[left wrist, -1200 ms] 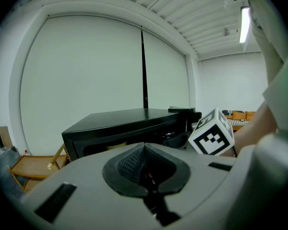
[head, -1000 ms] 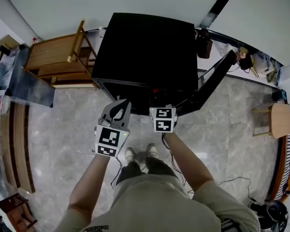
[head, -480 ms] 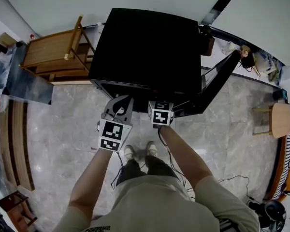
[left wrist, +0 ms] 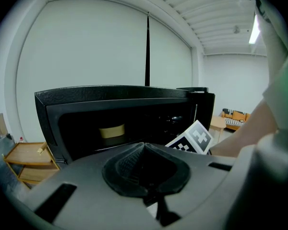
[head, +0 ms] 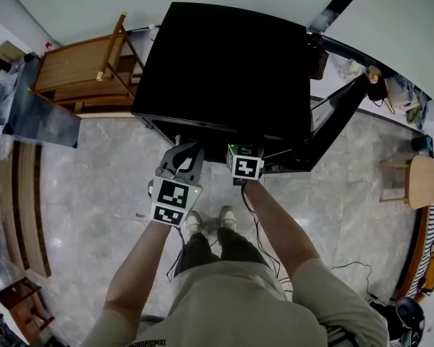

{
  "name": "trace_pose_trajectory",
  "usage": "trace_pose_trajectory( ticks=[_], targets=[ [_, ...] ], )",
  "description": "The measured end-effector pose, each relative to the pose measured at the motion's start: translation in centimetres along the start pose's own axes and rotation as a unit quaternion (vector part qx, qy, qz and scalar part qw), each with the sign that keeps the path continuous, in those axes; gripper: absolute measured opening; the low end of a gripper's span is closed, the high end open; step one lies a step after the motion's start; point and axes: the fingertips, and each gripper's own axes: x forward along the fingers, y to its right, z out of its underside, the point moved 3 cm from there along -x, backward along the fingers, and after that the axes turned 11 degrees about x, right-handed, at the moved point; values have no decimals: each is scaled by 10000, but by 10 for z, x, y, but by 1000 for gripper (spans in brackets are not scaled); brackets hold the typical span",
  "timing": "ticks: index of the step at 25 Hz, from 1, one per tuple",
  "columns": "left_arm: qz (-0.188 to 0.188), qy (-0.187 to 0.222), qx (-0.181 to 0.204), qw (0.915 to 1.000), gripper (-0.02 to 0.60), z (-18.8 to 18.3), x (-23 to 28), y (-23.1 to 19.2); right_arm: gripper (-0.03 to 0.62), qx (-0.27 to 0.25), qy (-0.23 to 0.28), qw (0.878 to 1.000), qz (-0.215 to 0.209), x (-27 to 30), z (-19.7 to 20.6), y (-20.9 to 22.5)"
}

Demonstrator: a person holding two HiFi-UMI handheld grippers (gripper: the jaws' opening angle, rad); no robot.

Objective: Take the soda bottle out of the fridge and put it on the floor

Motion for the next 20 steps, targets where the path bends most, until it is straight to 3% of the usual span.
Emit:
trace_pose_trajectory(
  ticks=[3, 7, 20],
  targets=[
    [-14, -61, -19, 10000, 6, 5, -1, 0, 195, -83, -54, 9999, 68, 5, 3, 4],
    [-36, -129, -29, 9999, 6, 9, -3, -2, 138, -256, 13, 9997, 9, 9, 3, 1],
    [-34, -176, -20, 9998, 6, 18, -13, -3, 127, -228, 17, 9997, -35, -3, 5, 4]
  ],
)
